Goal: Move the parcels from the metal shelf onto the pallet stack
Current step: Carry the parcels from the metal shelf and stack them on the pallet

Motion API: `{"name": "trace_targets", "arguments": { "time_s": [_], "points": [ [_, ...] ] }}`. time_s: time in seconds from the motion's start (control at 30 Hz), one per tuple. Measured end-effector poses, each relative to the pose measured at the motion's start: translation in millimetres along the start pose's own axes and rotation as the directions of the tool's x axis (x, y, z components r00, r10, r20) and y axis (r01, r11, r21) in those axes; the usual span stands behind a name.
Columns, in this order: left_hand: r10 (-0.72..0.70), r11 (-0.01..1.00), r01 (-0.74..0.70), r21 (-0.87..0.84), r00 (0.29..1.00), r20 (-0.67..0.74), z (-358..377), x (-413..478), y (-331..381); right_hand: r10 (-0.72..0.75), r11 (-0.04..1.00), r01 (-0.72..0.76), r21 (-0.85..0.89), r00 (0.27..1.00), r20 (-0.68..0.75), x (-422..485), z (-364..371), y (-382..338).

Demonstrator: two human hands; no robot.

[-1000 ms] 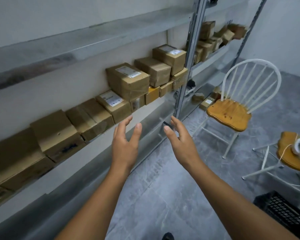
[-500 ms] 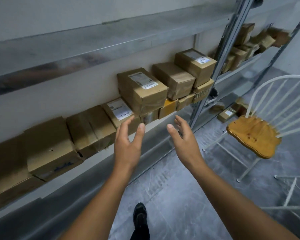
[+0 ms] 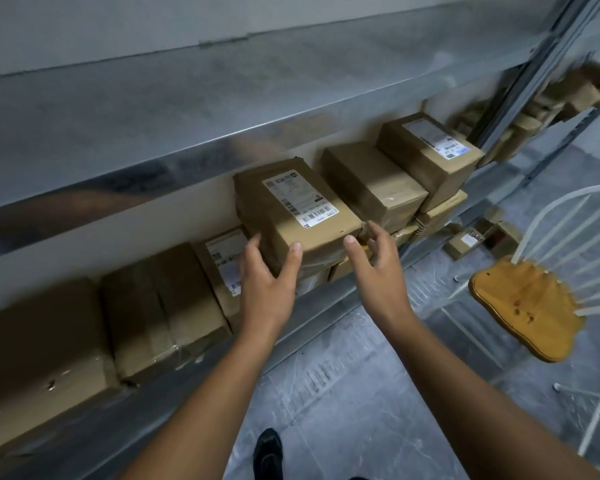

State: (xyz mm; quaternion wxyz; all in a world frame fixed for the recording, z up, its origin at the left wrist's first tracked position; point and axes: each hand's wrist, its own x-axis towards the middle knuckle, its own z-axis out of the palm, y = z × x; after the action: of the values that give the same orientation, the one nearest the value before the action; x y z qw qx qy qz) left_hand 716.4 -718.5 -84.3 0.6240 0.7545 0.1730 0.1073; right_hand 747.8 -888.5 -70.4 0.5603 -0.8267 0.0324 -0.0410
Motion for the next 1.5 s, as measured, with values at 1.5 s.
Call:
{"name": "trace_targets", "arguments": {
  "time_s": [1.5],
  "points": [
    [-0.041, 0.931, -0.296, -0.213, 0.495, -0.868, -236, -308, -47, -0.430, 0.900, 0.171, 0.400, 0.486, 0.761, -283, 164, -84]
  ]
}}
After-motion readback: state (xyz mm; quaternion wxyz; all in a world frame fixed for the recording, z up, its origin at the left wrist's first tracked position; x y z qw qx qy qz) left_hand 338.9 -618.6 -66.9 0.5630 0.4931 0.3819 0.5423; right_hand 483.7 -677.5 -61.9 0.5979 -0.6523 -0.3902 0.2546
